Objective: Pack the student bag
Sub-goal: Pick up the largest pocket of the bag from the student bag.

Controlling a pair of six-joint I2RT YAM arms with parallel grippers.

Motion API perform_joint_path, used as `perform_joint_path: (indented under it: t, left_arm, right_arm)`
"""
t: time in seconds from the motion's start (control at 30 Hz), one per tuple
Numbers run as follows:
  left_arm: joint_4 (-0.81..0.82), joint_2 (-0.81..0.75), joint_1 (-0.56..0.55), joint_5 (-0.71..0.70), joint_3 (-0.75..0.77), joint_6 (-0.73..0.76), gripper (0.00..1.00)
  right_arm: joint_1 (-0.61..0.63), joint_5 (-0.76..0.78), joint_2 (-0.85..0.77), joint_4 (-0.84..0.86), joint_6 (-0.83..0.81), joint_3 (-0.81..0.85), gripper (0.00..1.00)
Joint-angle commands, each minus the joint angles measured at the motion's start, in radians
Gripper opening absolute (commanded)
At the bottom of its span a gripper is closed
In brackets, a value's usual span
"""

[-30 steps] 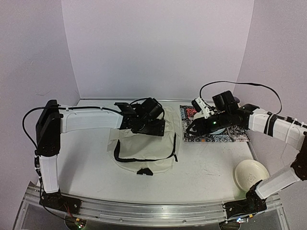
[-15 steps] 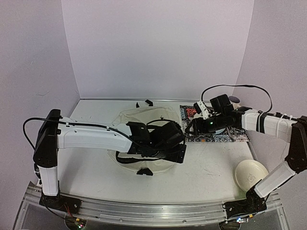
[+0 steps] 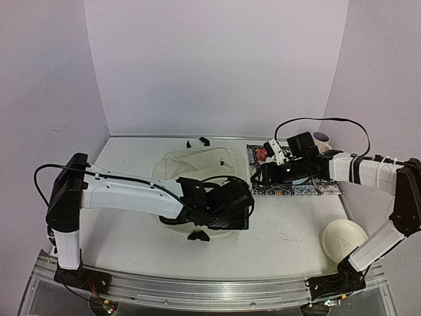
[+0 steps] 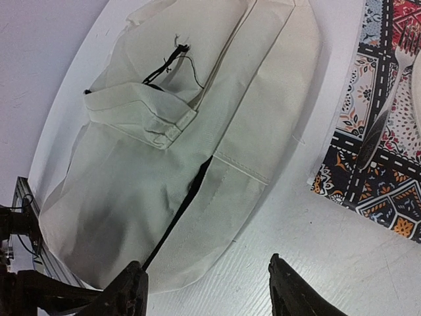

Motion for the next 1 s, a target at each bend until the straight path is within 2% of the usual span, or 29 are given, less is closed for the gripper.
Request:
perform_joint_path:
  t: [0.0,0.3,0.43,0.57,0.67,0.7,0.97]
  left_arm:
    - [0.093,-0.023,-0.003,0.038,-0.054,-0.104,0.61]
    - [0.272,-0.033,-0.003,-0.017,-0.120,-0.168,0.53]
    - [0.280,-0.016,-0.002,-0.026,-0.112,-0.179,0.44]
    - [0.287,-0.018,-0.001,-0.040,-0.122,-0.190,0.28]
    - [0.290,-0.020,-0.001,-0.042,-0.125,-0.188,0.04]
    - [0.291,-0.023,-0.001,-0.038,-0.128,-0.188,0.01]
    - [0.291,-0.050,-0.002,-0.016,-0.153,-0.161,0.00]
  right_arm:
    - [-0.002,-0.047,0.017,0.031,0.013,-0.013,0.63]
    - [-0.001,-0.080,0.021,0.048,0.010,-0.011,0.62]
    - [-0.002,-0.116,0.027,0.060,0.025,-0.011,0.62]
    - [-0.002,-0.175,0.039,0.085,0.063,-0.021,0.62]
    - [0.000,-0.224,0.062,0.120,0.115,-0.042,0.62]
    - [0.001,-0.250,0.069,0.143,0.135,-0.055,0.61]
    - [0.032,-0.351,0.110,0.298,0.284,-0.132,0.61]
